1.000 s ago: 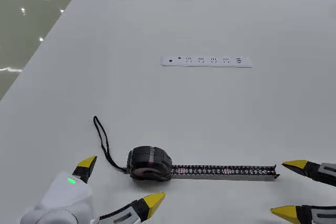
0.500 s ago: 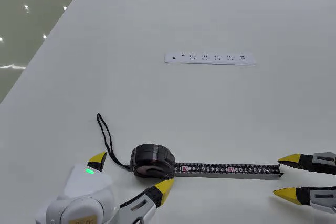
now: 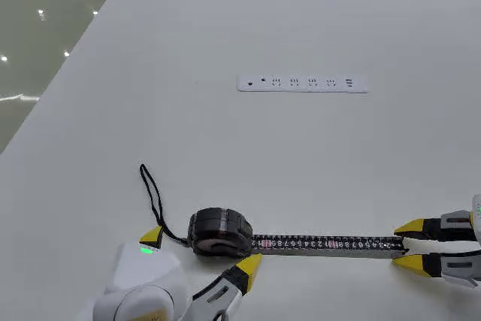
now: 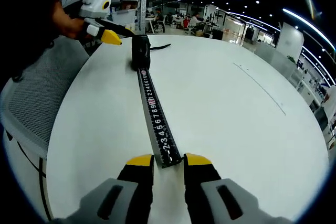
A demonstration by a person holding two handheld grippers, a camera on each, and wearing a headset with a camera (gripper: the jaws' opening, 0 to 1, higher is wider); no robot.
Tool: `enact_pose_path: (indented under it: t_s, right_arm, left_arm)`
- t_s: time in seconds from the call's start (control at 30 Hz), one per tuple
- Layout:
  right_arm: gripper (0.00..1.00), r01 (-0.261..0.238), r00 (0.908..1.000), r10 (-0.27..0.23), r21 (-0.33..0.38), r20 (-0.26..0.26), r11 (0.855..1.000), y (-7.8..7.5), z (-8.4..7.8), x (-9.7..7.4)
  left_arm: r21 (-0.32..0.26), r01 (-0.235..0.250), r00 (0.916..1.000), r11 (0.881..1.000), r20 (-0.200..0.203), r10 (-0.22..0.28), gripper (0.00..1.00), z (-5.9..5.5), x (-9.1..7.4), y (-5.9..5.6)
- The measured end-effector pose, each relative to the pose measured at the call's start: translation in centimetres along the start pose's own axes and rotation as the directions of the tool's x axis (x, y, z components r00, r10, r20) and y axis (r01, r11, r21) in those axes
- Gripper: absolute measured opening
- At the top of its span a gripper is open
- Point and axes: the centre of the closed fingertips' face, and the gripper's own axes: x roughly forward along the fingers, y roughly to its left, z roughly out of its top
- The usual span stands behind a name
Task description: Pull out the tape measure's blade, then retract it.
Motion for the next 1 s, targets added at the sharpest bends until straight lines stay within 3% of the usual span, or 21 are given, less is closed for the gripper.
enact_pose_path:
  t_s: [0.17,0.27,0.57,0.83,1.0]
  right_arm:
    - [0.16,0.0,1.0,0.0,0.004,0.007,1.0,-0.2,-0.1,0.0]
    - [0.16,-0.006,0.9999,0.006,0.004,0.011,1.0,-0.1,0.0,0.0]
    - [0.14,-0.01,0.9999,0.01,0.0,0.013,1.0,-0.1,0.1,0.0]
    - [0.14,-0.009,0.9999,0.008,0.008,0.011,1.0,0.0,0.3,0.1]
    - [0.14,-0.007,0.9999,0.007,0.005,0.008,1.0,0.0,0.3,0.1]
  left_arm:
    - [-0.031,-0.022,0.9997,0.999,-0.009,0.022,0.78,-0.2,0.7,-0.3]
    - [-0.058,-0.02,0.9992,0.998,-0.034,0.018,0.77,-0.7,1.2,-0.6]
    - [-0.064,-0.049,0.9985,0.997,-0.028,0.048,0.77,-0.7,1.7,-0.8]
    - [-0.086,-0.122,0.9919,0.989,-0.047,0.118,0.77,-0.9,2.7,0.3]
    - [-0.092,-0.13,0.9898,0.987,-0.07,0.124,0.76,-1.2,3.1,0.1]
